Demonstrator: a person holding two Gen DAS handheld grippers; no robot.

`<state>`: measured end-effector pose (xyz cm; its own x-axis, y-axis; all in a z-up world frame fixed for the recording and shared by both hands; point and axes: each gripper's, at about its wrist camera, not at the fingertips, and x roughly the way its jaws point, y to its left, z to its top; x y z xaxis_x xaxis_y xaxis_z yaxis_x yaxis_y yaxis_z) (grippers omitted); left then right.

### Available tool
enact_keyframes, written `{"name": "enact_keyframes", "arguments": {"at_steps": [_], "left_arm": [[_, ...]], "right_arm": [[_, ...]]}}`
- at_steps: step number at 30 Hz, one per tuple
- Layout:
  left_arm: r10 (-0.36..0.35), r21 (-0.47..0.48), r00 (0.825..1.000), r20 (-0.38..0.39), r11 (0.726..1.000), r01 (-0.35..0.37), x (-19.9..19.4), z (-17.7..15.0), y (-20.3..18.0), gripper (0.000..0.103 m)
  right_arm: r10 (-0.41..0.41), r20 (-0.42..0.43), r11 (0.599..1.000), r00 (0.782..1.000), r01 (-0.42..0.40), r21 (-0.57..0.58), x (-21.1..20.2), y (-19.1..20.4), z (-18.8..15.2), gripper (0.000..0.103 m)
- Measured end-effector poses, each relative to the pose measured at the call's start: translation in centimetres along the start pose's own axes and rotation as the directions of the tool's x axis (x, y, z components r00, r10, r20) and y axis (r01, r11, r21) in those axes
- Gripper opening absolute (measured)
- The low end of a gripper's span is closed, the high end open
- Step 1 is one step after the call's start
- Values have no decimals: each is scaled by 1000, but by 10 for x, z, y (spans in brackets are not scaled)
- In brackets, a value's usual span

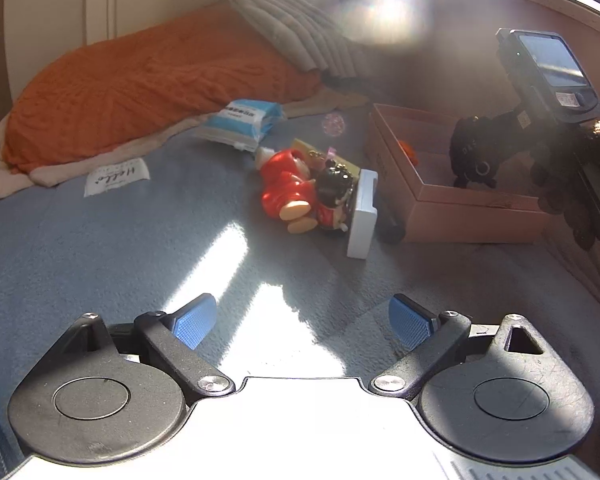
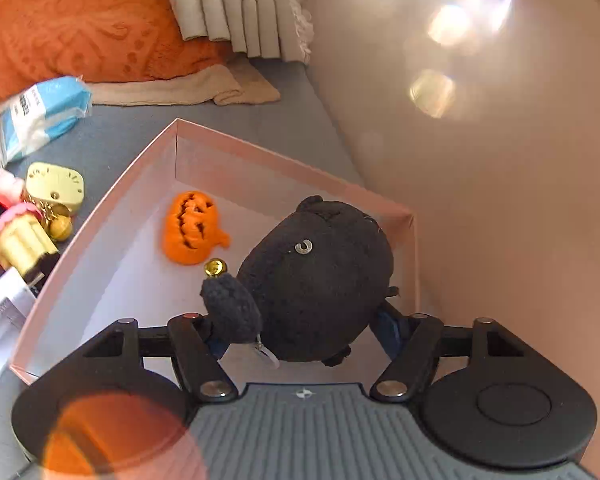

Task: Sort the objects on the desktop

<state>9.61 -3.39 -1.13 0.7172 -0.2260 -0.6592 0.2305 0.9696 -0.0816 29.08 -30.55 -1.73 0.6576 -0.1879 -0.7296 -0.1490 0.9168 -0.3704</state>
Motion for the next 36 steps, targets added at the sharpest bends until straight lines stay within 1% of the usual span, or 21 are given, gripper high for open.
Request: {"name": "enact_keyframes", "arguments": {"at_steps": [1,2,3,4,6,7,8,12,16,19,22,23,24,27,28,29,30,31,32,34,36], "left_arm": [[5,0,1000,-2,1000,-5,1,0,0,97],[11,-2,1000,-4,1000,-11,1,-1,0,97],[20,-7,1000,-8,1000,-21,2,-1,2,97],[28,-13,1000,-11,1000,-28,2,-1,3,97],[38,-30,999,-14,999,-39,3,0,6,98],[42,-37,999,-15,998,-43,3,0,8,99],[47,-41,999,-15,998,-48,3,0,8,100],[75,-58,997,-27,995,-76,2,3,9,100],[104,-85,994,-25,991,-105,-2,8,11,100],[119,-107,993,-24,987,-120,-7,10,16,100],[128,-147,991,-33,980,-132,-11,12,24,101],[128,-164,991,-36,978,-132,-12,13,27,101],[127,-177,991,-40,975,-132,-11,14,28,101],[105,-193,993,-62,974,-115,-8,15,32,101],[100,-194,992,-71,975,-112,-6,15,33,101],[95,-195,992,-81,975,-109,-5,14,35,101],[91,-199,992,-90,974,-107,-4,13,37,101],[84,-204,991,-102,973,-104,-2,12,38,101],[76,-208,990,-115,973,-99,-1,12,39,101],[44,-214,989,-141,974,-74,2,11,38,101],[12,-192,989,-149,981,-41,1,8,32,101]], "right_arm": [[79,-3,997,997,-79,20,-4,-8,4,85],[175,4,980,985,-175,91,-10,-19,8,86],[235,22,960,972,-235,151,-15,-29,12,86],[305,68,920,950,-312,235,-25,-44,19,90],[354,152,867,923,-385,315,-39,-61,31,93],[360,186,851,914,-403,337,-46,-66,37,94],[355,199,849,914,-404,341,-49,-67,40,94],[338,192,884,921,-381,270,-49,-43,57,94],[382,177,906,907,-405,121,-34,22,79,93],[456,138,880,879,-468,73,-19,77,96,93],[512,128,840,850,-526,131,-2,115,118,95],[530,127,819,839,-545,182,9,127,128,99],[535,121,803,836,-548,233,21,138,138,99],[497,76,804,864,-492,335,55,162,157,99],[491,55,808,869,-478,344,65,168,160,92],[500,38,808,865,-482,338,73,173,161,76],[514,26,809,858,-494,318,77,176,160,72],[523,16,817,852,-506,277,77,179,156,62],[528,6,825,849,-515,232,74,181,152,58],[558,-27,823,829,-550,139,62,181,135,55],[609,-75,792,790,-599,117,46,173,114,53]]}}
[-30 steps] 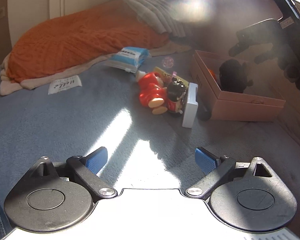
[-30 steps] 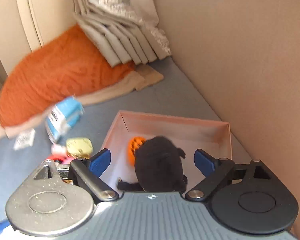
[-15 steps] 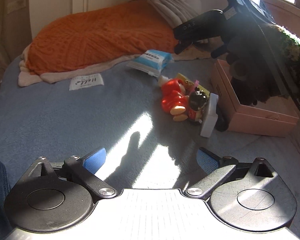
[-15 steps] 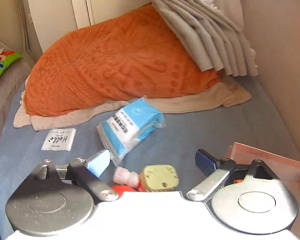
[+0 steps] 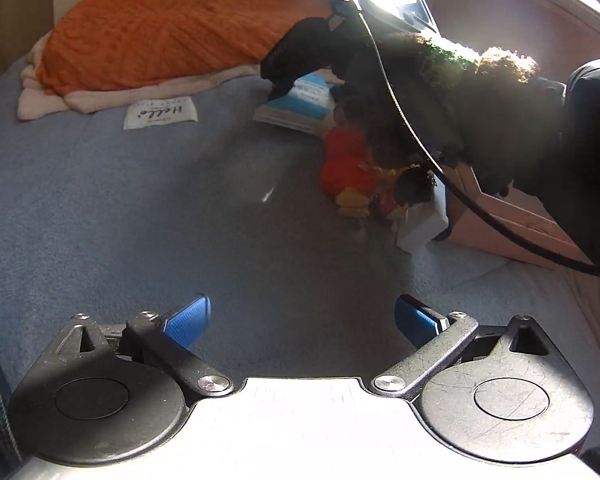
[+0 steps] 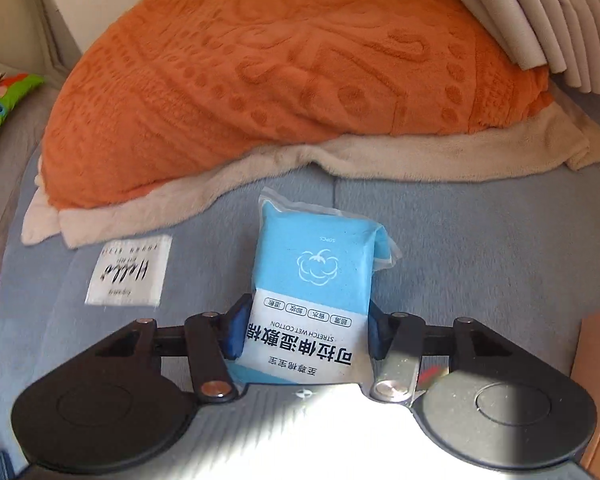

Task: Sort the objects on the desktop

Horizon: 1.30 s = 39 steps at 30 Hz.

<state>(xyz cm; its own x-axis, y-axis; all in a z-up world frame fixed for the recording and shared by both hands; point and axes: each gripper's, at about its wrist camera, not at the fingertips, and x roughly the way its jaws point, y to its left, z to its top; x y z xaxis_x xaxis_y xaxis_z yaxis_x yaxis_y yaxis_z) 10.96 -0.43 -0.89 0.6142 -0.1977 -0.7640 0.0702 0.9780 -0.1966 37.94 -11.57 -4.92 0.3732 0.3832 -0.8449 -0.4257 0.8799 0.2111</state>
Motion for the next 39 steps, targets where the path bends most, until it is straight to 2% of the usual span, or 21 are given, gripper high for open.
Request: {"name": "enact_keyframes", "arguments": {"at_steps": [3,8,9,11,13,14,17,20,22,23,25,27,29,30,31,32,35,39], "left_arm": [[-16,89,1000,-17,996,18,2,-10,-14,102],[-3,273,992,-126,961,37,9,-43,-36,102],[-4,297,992,-123,954,41,6,-49,-39,102],[-15,328,993,-115,943,52,-2,-57,-42,102],[-24,321,995,-101,945,55,-6,-60,-43,102],[-20,319,995,-98,947,50,-7,-60,-43,102],[44,314,998,-43,949,-28,-6,-55,-38,102],[144,279,988,47,948,-152,-9,-44,-27,103],[226,222,968,112,943,-246,-13,-35,-12,102],[233,175,965,122,952,-252,-11,-24,1,102],[209,58,970,120,974,-217,-16,-12,19,102],[194,-30,973,127,981,-192,-21,-7,33,102],[200,-59,970,136,979,-193,-25,-5,39,102],[199,-65,970,143,979,-191,-30,-5,41,102],[194,-69,970,144,980,-186,-34,-6,42,102],[187,-74,972,142,981,-178,-38,-7,43,102],[143,-55,982,119,989,-138,-51,-17,42,102],[51,65,997,65,996,-55,-56,-35,18,102]], "right_arm": [[93,-86,996,992,-92,7,-27,1,-40,51],[233,-228,970,945,-244,-21,-74,30,-106,53],[254,-215,962,943,-269,-41,-92,36,-116,54],[263,-139,958,955,-276,-79,-132,38,-131,59],[227,-18,970,974,-228,-88,-173,26,-140,66],[184,47,981,982,-180,-79,-190,17,-145,71],[12,163,999,987,-4,-45,-220,-8,-163,72],[-98,157,994,983,105,-34,-224,-23,-188,72],[-94,123,995,988,98,-26,-217,-25,-209,72],[-69,99,997,993,73,-35,-211,-22,-219,72],[-24,53,996,998,29,-85,-197,-5,-245,72],[5,4,988,1000,-5,-154,-184,17,-269,70],[15,-39,978,999,-23,-207,-168,37,-285,56],[14,-63,973,998,-28,-228,-162,44,-290,50],[3,-84,968,996,-24,-248,-156,50,-293,34],[-26,-93,961,995,0,-275,-152,54,-294,33],[-48,-35,964,998,37,-264,-170,45,-286,28],[-167,56,963,984,175,-205,-187,10,-270,28]]}}
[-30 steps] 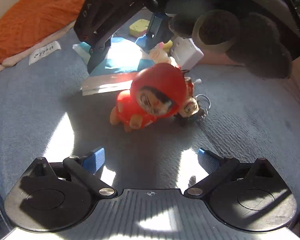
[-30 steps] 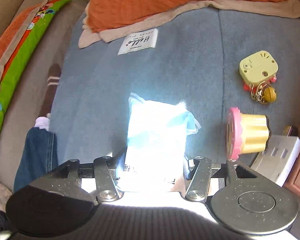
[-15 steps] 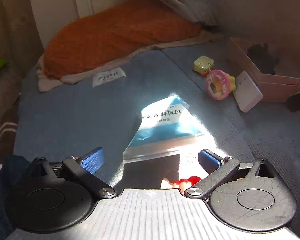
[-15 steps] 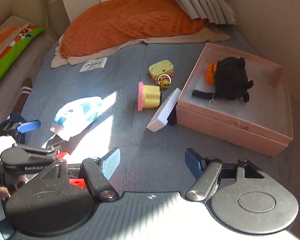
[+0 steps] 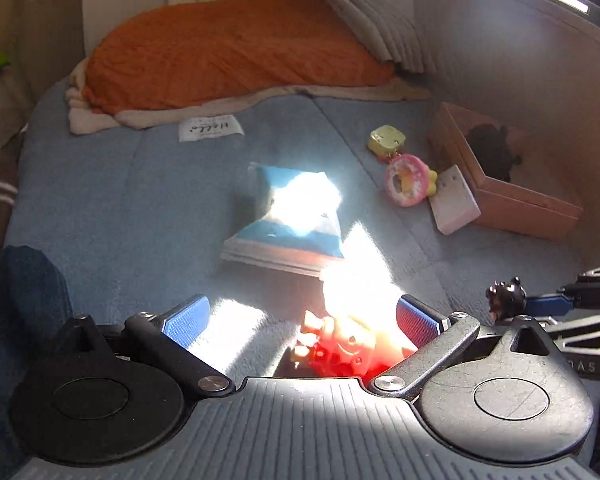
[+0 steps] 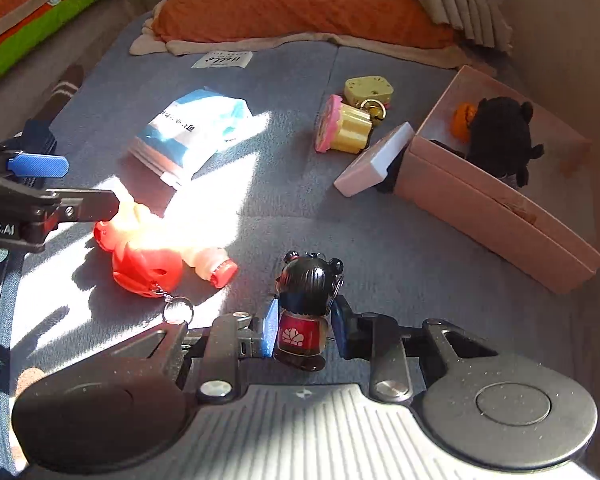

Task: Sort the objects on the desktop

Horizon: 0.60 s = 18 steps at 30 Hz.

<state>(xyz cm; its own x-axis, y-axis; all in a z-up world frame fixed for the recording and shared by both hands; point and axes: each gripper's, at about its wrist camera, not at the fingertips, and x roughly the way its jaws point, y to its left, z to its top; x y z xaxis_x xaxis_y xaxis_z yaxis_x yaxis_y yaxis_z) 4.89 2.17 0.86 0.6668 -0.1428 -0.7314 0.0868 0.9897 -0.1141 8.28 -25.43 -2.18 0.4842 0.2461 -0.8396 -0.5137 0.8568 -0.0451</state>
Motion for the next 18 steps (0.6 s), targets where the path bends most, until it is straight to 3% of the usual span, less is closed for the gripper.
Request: {"name": "enact_keyframes", "arguments": {"at_steps": [3,5,8,10,14,18], "left_arm": [[-65,117,998,-23,991,67,-5,-10,-31,102],[-74,170,996,-58,982,83,-6,-18,-49,102],[15,238,992,-126,971,16,5,-32,-66,102],[89,281,986,-140,959,-46,15,-38,-68,102],[175,300,978,-116,944,-133,31,-31,-57,103],[254,360,967,32,899,-248,39,-7,-54,103]], "right_arm": [[-21,23,995,1000,19,101,-11,-35,0,28],[-22,61,992,998,14,124,-26,-50,-1,35],[-54,123,992,991,40,117,-48,-58,-9,56],[-69,147,989,987,49,136,-55,-64,-16,64],[-106,108,978,989,84,189,-40,-72,-24,64],[-112,91,979,990,94,180,-30,-71,-24,65]]}}
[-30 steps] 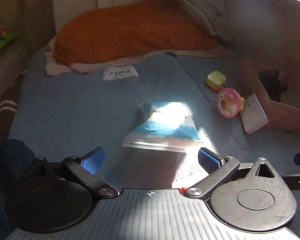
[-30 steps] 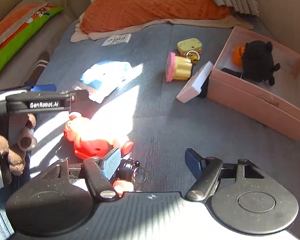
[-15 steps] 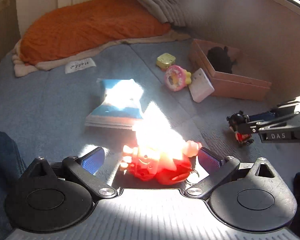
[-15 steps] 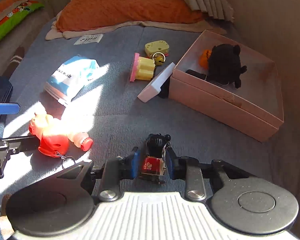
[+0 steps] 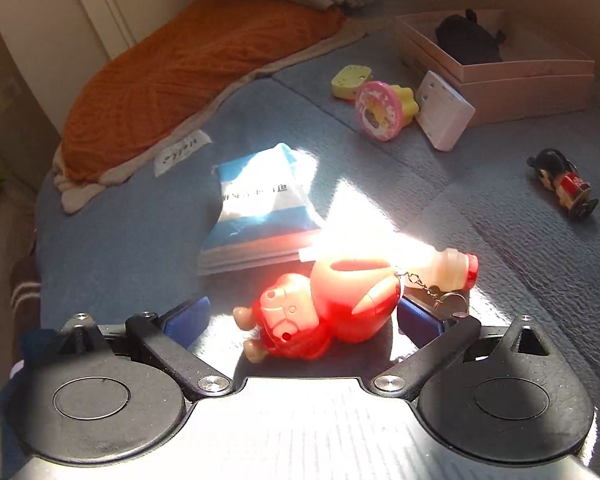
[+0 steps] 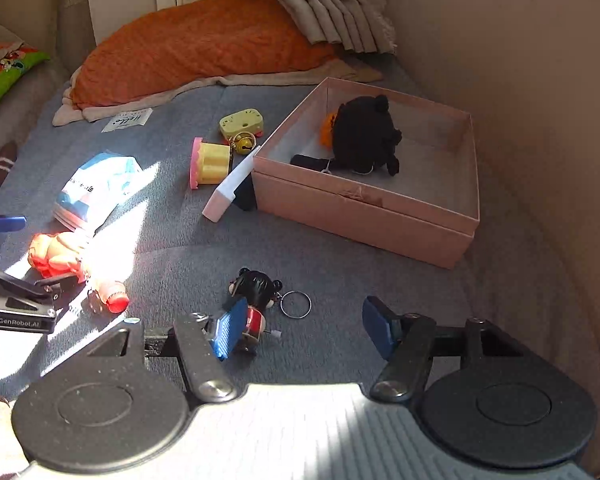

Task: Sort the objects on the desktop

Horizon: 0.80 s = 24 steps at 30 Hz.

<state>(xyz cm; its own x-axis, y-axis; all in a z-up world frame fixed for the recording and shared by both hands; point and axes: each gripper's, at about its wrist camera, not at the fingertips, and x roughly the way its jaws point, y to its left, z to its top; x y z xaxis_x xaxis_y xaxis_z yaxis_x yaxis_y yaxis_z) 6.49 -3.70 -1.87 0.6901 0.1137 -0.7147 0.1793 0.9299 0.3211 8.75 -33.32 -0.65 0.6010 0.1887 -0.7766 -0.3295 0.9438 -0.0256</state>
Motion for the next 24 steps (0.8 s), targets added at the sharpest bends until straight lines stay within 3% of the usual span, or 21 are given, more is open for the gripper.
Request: {"name": "enact_keyframes", "arguments": {"at_steps": [3,5,9,13,14,15,16,19,22,24], "left_arm": [[97,-24,994,53,995,-95,7,19,12,102],[118,-81,991,59,990,-114,6,26,22,102],[-33,-192,995,96,980,51,-13,23,27,102],[-218,-154,970,108,960,233,-24,9,-1,100],[-248,-126,964,92,958,258,-22,7,-10,91],[-261,-96,962,76,959,267,-18,6,-20,79],[-261,-68,963,61,962,265,-13,5,-28,76],[-268,-56,963,33,961,269,0,4,-36,78],[-347,-95,937,27,933,348,4,0,-33,82],[-367,-87,929,42,925,369,2,-3,-34,87]], "right_arm": [[5,-14,1000,1000,-5,-9,3,3,-3,67],[1,-23,1000,1000,-2,-20,6,5,-5,70],[2,-38,1000,999,-3,-20,10,5,-5,74],[2,-62,1000,998,-3,-10,14,4,-7,76],[2,-68,1000,998,-3,-11,15,3,-7,76],[2,-72,1000,997,-3,-12,16,4,-8,77],[3,-79,1000,997,-4,-13,17,4,-8,78],[38,-109,999,993,-38,7,21,3,-10,78],[130,-145,990,981,-121,65,27,3,-12,78],[199,-151,975,968,-181,128,29,3,-11,77]]}}
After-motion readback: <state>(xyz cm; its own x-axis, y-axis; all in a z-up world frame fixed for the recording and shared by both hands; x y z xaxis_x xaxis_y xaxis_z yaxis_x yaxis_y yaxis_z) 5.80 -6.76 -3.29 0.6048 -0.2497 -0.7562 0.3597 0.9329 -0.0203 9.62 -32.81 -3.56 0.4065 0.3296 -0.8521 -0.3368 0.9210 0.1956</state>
